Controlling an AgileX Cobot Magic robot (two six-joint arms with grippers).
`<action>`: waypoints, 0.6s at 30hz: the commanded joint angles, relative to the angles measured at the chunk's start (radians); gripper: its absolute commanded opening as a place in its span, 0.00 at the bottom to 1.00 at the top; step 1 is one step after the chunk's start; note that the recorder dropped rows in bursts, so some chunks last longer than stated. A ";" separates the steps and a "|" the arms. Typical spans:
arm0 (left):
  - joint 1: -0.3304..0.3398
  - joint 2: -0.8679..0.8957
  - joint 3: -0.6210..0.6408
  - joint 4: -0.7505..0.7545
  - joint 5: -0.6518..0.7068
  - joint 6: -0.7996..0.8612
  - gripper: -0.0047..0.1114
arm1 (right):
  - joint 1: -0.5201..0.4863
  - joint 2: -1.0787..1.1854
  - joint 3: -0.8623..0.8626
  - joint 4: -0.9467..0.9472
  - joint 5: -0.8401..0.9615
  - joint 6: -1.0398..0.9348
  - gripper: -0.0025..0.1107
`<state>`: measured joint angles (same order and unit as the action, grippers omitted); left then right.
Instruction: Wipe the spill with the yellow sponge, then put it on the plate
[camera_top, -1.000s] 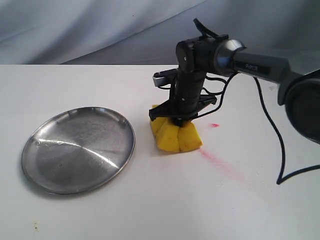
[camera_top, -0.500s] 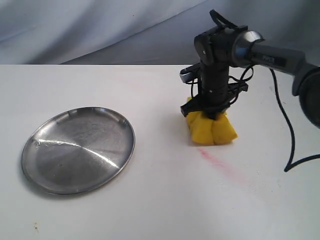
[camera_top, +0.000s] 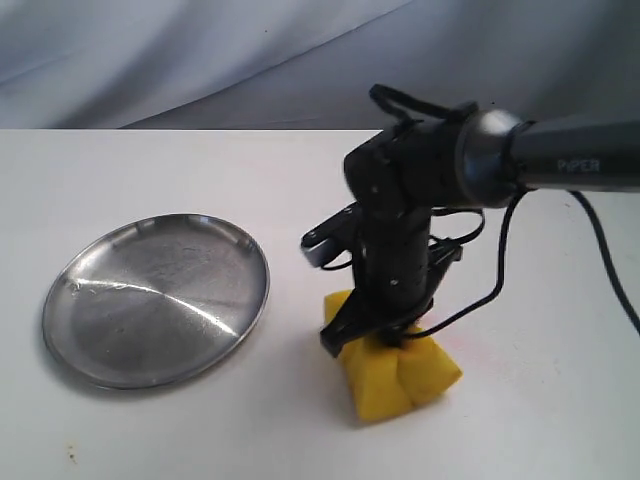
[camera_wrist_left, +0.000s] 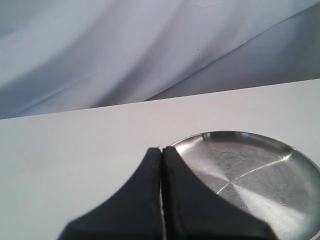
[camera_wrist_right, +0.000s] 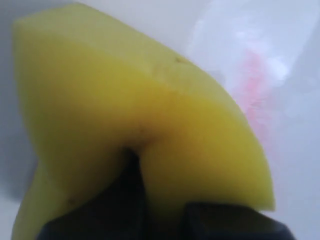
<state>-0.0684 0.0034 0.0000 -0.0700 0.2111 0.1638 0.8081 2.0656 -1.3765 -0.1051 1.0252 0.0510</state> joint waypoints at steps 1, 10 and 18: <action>-0.001 -0.003 0.000 0.001 -0.006 -0.004 0.04 | 0.105 0.000 0.023 0.035 -0.117 -0.012 0.02; -0.001 -0.003 0.000 0.001 -0.006 -0.004 0.04 | -0.025 0.000 0.023 -0.153 -0.209 0.112 0.02; -0.001 -0.003 0.000 0.001 -0.006 -0.004 0.04 | -0.252 0.083 -0.127 -0.137 -0.133 0.111 0.02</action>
<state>-0.0684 0.0034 0.0000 -0.0700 0.2111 0.1638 0.6138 2.1127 -1.4521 -0.2229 0.8468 0.1586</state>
